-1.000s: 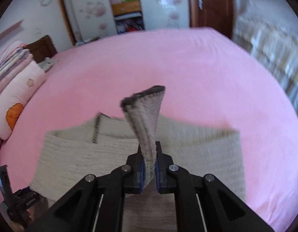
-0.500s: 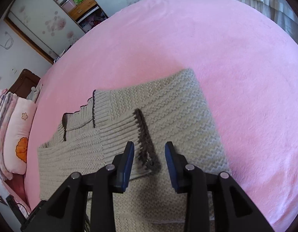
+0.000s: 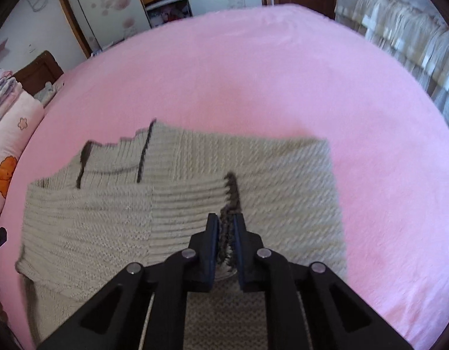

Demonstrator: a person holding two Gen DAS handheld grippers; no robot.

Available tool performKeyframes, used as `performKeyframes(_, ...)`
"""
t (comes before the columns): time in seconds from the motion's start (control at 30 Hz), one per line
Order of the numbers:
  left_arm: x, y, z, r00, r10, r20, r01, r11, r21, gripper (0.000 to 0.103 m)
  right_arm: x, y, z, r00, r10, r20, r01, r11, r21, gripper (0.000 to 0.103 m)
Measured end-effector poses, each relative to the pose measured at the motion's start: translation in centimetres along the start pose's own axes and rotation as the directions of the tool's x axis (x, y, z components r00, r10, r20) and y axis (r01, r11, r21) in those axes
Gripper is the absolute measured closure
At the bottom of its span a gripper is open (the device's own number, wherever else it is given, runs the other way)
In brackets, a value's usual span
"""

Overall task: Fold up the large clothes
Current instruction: 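Pinch and straighten the folded edge with the right gripper, then release, then lift both open grippers back above the folded cardigan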

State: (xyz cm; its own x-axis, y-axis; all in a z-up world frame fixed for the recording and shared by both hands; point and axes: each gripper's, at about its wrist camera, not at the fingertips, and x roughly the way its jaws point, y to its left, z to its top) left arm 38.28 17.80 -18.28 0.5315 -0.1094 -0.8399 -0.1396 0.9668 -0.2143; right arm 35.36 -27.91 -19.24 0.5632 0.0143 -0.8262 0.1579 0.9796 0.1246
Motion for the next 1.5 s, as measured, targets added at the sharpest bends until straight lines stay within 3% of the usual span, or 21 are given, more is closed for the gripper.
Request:
performKeyframes(0.1,1.9,-0.7,-0.6,0.999,0.038,-0.032,-0.036,0.998,0.045,0.047,0.0,0.0,0.7,0.999,-0.038,0.032,0.038,0.999,-0.017,0.095)
performKeyframes(0.23,5.9,-1.4,-1.7,0.98,0.178,-0.091,-0.166,0.978,0.128,0.047,2.0,0.6,0.6,0.997,-0.078,-0.028,0.076,0.995,-0.064,0.094)
performKeyframes(0.3,7.2,-1.5,-2.0,0.963,0.259,-0.077,-0.245,0.956,0.159,0.047,2.4,0.7,0.4,0.995,-0.095,-0.045,0.092,0.994,-0.061,0.093)
performKeyframes(0.43,8.3,-1.8,-2.6,0.947,0.321,-0.019,-0.308,0.922,0.237,0.046,1.5,0.3,-0.3,0.993,-0.116,-0.036,0.113,0.991,-0.078,0.086)
performKeyframes(0.57,6.7,-1.9,-2.5,0.956,0.291,0.017,-0.287,0.928,0.238,0.046,0.2,0.6,-0.9,0.991,-0.135,-0.018,0.132,0.985,-0.114,0.084)
performKeyframes(0.8,0.8,-2.0,-5.6,0.967,0.225,0.117,-0.245,0.948,0.202,0.047,-3.5,2.8,-2.3,0.999,-0.039,0.031,0.043,0.987,-0.153,0.084)
performKeyframes(0.93,2.4,-1.5,-7.2,0.951,0.297,0.086,-0.309,0.928,0.206,0.048,-2.9,5.6,-3.1,1.0,-0.007,0.015,0.01,0.978,-0.209,0.084)
performKeyframes(1.07,4.9,-0.2,-7.1,0.938,0.343,0.045,-0.345,0.923,0.169,0.047,0.2,7.1,-3.8,0.997,-0.053,-0.051,0.039,0.97,-0.24,0.084)
performKeyframes(1.13,5.8,0.3,-6.7,0.941,0.337,0.019,-0.335,0.928,0.164,0.046,1.5,6.7,-4.2,0.993,-0.081,-0.08,0.061,0.97,-0.233,0.085)
performKeyframes(1.2,5.6,0.4,-6.4,0.943,0.333,0.007,-0.33,0.931,0.159,0.046,1.1,5.9,-4.2,0.995,-0.054,-0.087,0.037,0.981,-0.192,0.085)
performKeyframes(1.33,2.7,0.5,-5.9,0.956,0.294,0.015,-0.293,0.944,0.154,0.047,-1.8,4.0,-4.4,0.995,-0.051,-0.087,0.038,0.988,-0.152,0.084)
performKeyframes(1.5,-5.3,0.3,-6.1,0.97,0.232,0.073,-0.24,0.963,0.12,0.044,-9.5,1.8,-6.0,1.0,-0.023,-0.018,0.021,0.992,-0.122,0.084)
